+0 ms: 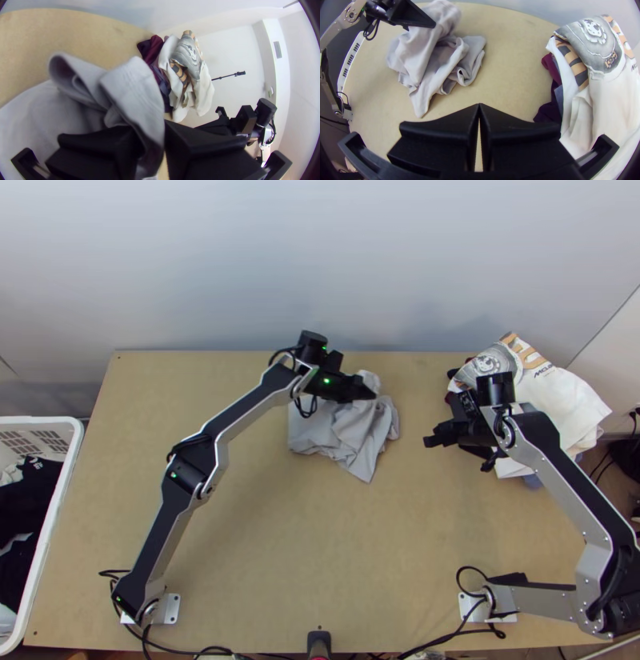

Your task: Fold the t-shirt

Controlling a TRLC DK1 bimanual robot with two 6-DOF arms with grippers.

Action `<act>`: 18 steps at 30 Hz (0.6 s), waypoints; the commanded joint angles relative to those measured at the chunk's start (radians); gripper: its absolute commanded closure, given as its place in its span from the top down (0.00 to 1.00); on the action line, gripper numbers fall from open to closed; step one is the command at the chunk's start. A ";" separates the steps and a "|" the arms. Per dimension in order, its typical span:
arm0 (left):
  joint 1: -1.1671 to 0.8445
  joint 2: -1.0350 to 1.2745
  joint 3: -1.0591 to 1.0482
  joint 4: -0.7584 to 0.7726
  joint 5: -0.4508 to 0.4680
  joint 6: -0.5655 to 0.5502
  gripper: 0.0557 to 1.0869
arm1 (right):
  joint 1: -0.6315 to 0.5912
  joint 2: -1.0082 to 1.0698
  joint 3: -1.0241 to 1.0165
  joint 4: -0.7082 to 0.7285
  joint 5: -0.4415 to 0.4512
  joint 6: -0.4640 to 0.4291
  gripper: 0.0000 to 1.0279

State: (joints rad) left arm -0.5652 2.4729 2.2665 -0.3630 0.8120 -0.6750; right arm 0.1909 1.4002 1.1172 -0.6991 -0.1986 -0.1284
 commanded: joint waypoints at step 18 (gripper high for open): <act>0.014 -0.118 -0.067 -0.312 0.131 0.196 0.96 | 0.019 0.013 0.000 0.006 0.008 -0.004 0.03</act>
State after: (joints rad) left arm -0.5785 2.4332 2.2105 -0.4870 0.8814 -0.6338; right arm 0.1955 1.4082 1.1095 -0.6937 -0.1909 -0.1314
